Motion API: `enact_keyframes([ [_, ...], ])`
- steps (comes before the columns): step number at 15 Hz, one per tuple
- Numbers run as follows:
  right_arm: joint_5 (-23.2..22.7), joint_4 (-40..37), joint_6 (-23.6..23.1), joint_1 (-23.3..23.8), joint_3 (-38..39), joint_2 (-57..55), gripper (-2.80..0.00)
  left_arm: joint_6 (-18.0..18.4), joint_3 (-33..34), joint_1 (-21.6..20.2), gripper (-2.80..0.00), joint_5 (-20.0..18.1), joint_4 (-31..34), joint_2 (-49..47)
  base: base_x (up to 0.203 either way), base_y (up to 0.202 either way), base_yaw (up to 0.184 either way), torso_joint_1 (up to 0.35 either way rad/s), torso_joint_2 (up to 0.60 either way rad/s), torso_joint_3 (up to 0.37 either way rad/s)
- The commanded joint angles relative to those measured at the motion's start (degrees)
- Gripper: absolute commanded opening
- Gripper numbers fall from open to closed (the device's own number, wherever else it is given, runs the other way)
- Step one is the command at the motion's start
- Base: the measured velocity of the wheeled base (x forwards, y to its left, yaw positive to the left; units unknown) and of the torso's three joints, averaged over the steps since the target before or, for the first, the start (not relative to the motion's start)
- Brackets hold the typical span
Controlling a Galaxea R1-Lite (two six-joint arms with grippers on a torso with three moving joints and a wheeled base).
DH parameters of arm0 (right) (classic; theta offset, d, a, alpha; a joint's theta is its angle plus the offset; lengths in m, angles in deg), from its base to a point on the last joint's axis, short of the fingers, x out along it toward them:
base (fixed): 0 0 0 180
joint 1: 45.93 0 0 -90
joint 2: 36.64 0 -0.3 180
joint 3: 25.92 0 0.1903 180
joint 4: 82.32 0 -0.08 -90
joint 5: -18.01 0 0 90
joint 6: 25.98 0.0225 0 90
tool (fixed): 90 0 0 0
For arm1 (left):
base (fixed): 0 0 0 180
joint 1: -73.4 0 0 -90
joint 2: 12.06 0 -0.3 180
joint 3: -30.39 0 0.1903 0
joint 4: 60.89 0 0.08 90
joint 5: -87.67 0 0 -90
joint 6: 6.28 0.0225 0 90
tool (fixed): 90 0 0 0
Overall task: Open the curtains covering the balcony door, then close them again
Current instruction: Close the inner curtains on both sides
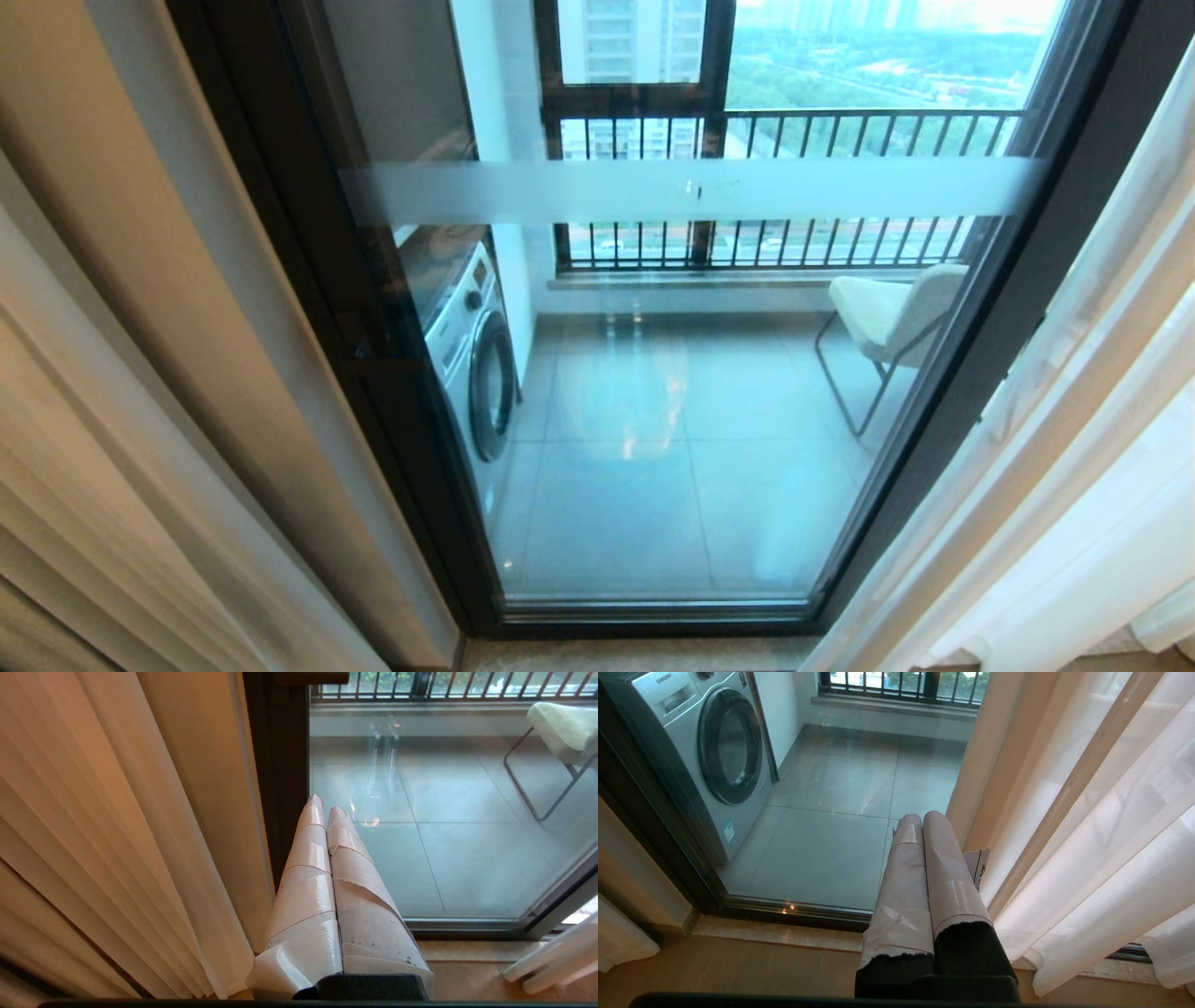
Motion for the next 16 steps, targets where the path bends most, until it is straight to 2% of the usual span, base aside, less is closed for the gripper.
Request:
enact_keyframes([
  [1,-0.03,0.01,-0.02,-0.01,0.0,-0.07,-2.8,0.0,0.18,0.0,-2.8,-0.16,0.46,0.02,0.0,0.0,0.0,0.0,0.0,0.0],
  [6,-0.06,0.01,-0.02,-0.09,0.0,-0.07,-2.8,0.09,-0.26,0.0,-2.8,0.45,1.05,-0.03,0.0,0.0,0.0,0.0,0.0,0.0],
  [10,-0.03,0.01,-0.09,-0.01,0.0,-0.07,-2.8,6.06,-0.47,0.0,-2.8,-0.81,0.99,0.02,0.0,0.0,0.0,0.0,0.0,0.0],
  [11,-0.09,0.01,-0.09,-0.01,0.0,-0.07,-2.8,6.47,-0.23,0.0,-2.8,-1.16,1.08,0.02,0.0,0.0,0.0,0.0,0.0,0.0],
  [16,-0.03,0.01,-0.09,-0.01,0.0,-0.07,-2.8,5.12,-1.13,0.0,-2.8,-1.39,1.92,-1.32,0.0,0.0,0.0,0.0,0.0,0.0],
])
